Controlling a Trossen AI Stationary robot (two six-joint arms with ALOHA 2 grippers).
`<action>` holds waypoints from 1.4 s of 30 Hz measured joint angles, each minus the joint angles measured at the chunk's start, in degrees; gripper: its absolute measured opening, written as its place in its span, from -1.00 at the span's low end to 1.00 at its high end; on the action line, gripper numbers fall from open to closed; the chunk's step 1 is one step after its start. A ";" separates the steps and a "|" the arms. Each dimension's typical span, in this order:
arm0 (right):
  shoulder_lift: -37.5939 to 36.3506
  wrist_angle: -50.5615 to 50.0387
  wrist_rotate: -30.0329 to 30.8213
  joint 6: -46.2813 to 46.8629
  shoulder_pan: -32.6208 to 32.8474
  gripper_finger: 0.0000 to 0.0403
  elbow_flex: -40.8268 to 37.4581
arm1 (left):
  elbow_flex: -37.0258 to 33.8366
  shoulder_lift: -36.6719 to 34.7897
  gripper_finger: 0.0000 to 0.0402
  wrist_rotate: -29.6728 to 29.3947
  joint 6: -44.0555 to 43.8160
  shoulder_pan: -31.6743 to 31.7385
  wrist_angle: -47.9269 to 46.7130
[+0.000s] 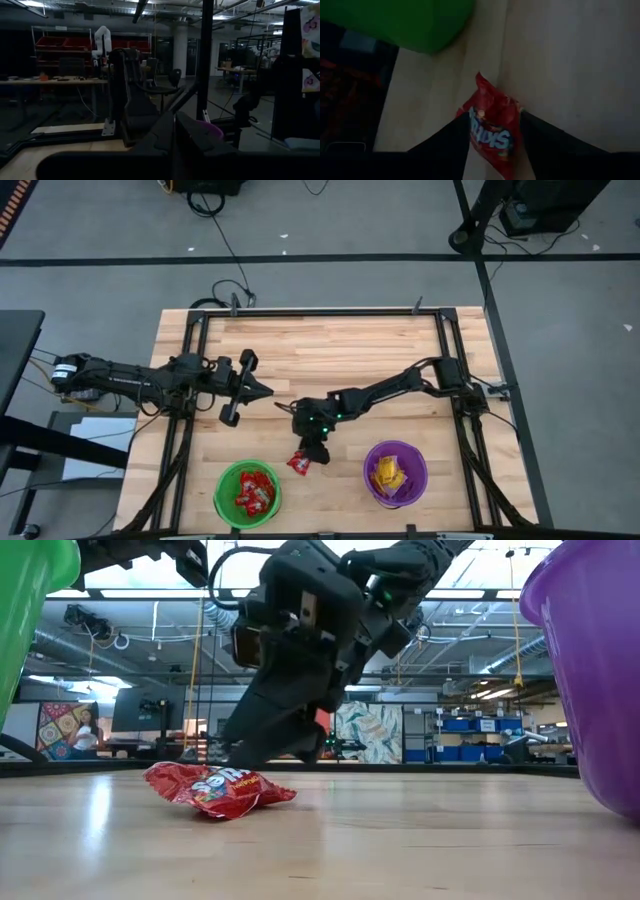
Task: Sort candy by brand, put in halloween buckets
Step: Put the red candy into the green bucket
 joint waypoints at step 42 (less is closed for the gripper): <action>-0.28 13.14 5.09 6.43 3.25 0.20 -9.40 | 0.00 0.02 -0.88 -1.08 1.31 0.00 -0.33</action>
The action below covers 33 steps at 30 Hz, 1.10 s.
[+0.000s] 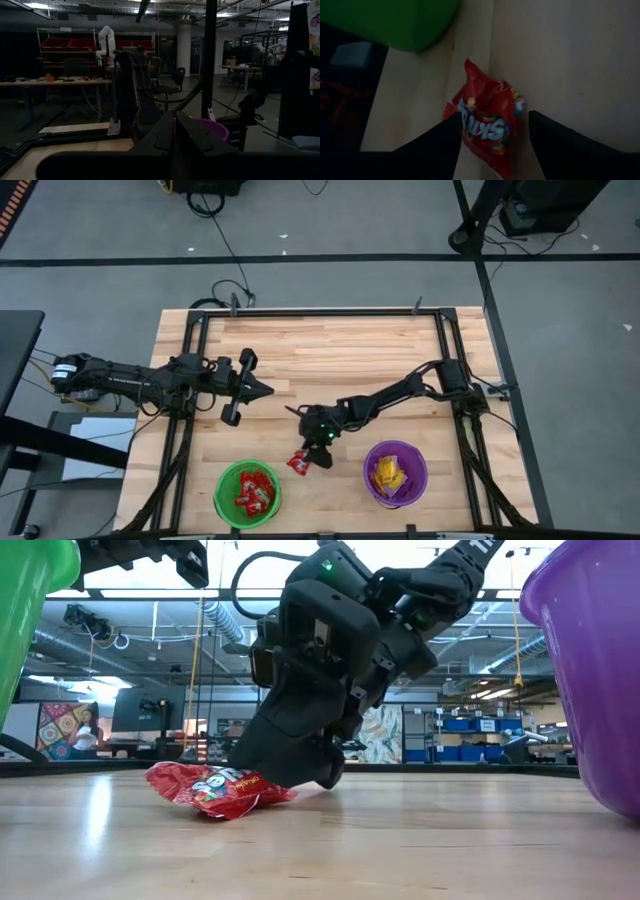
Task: Sort candy by brand, put in halloween buckets
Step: Put the red candy into the green bucket
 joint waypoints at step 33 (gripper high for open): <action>-17.07 1.24 3.36 -8.04 -1.26 -0.90 0.16 | -0.03 -4.39 -0.88 -1.33 0.09 0.02 1.68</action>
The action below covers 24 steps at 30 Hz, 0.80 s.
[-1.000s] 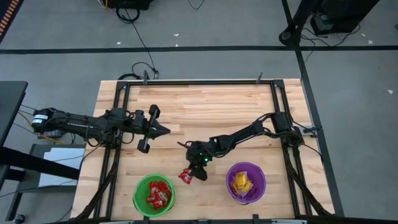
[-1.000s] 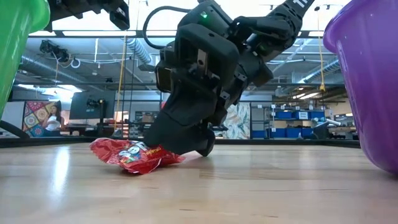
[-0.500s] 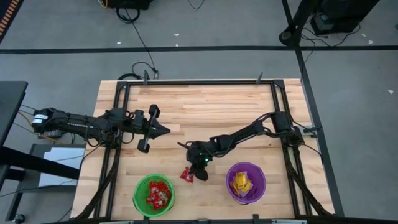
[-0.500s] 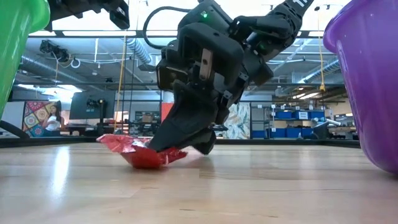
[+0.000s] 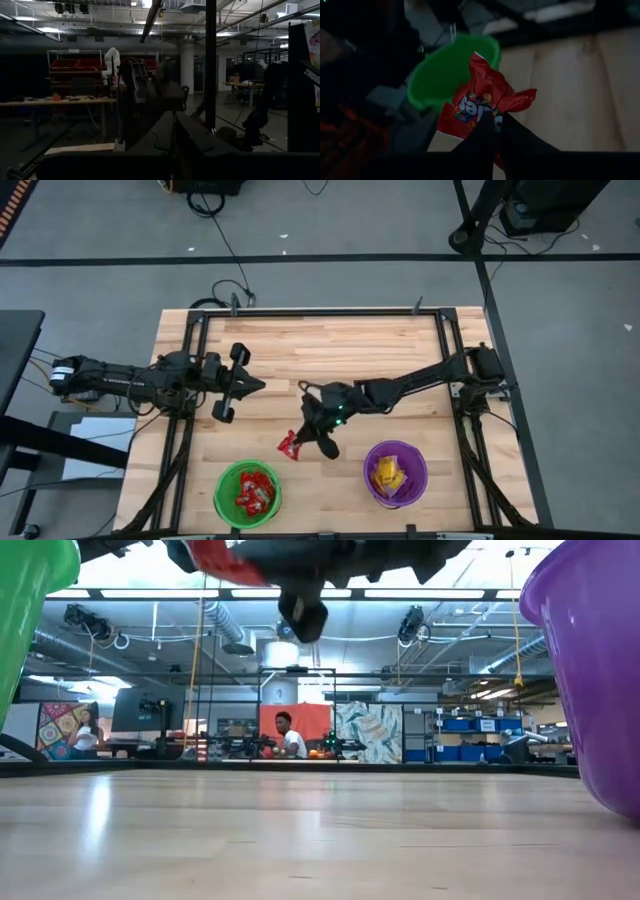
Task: Sort candy by brand, put in halloween buckets
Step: Put the red candy into the green bucket
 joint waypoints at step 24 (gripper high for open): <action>17.99 5.64 -6.66 1.99 4.30 -0.90 23.54 | 0.03 -1.96 -0.88 -0.26 -0.21 0.00 -1.34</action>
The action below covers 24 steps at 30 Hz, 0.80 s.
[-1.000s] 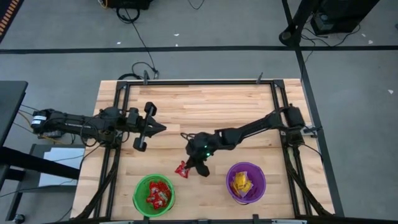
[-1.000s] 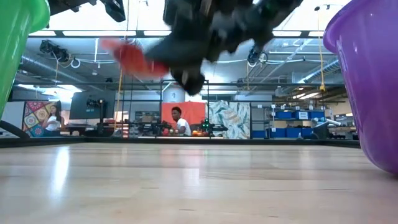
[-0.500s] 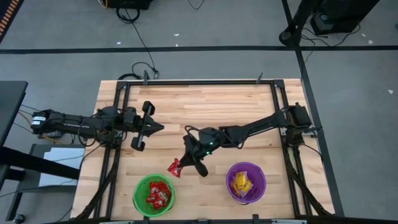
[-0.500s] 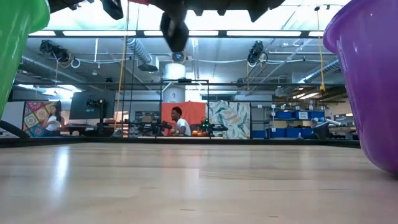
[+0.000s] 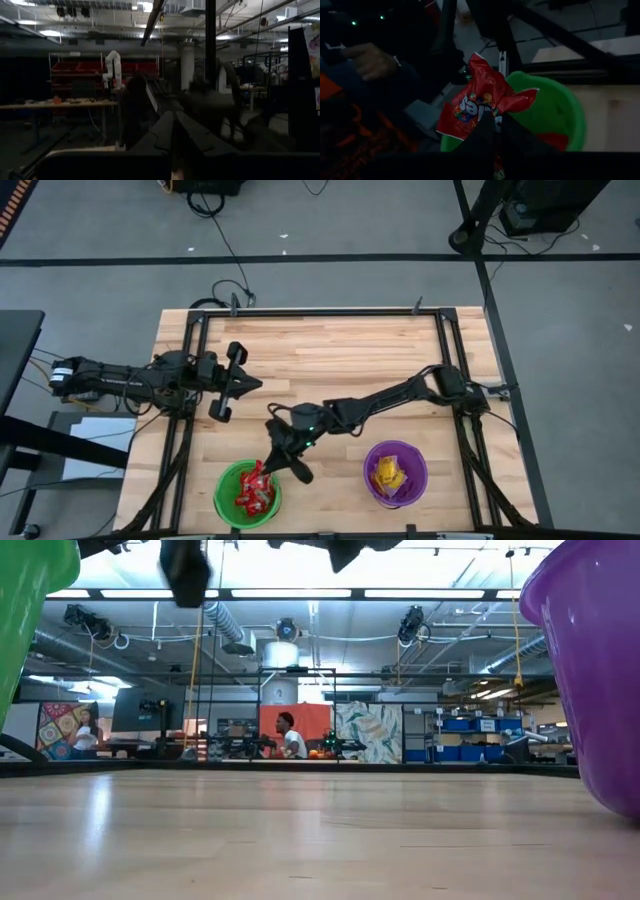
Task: Sort candy by brand, put in halloween buckets
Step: Put the red candy into the green bucket, then return to Home Position
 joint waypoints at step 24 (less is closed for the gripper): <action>9.36 -2.95 -4.30 -1.43 0.77 -0.26 10.64 | 0.00 -1.15 -0.88 0.00 -1.25 0.00 0.09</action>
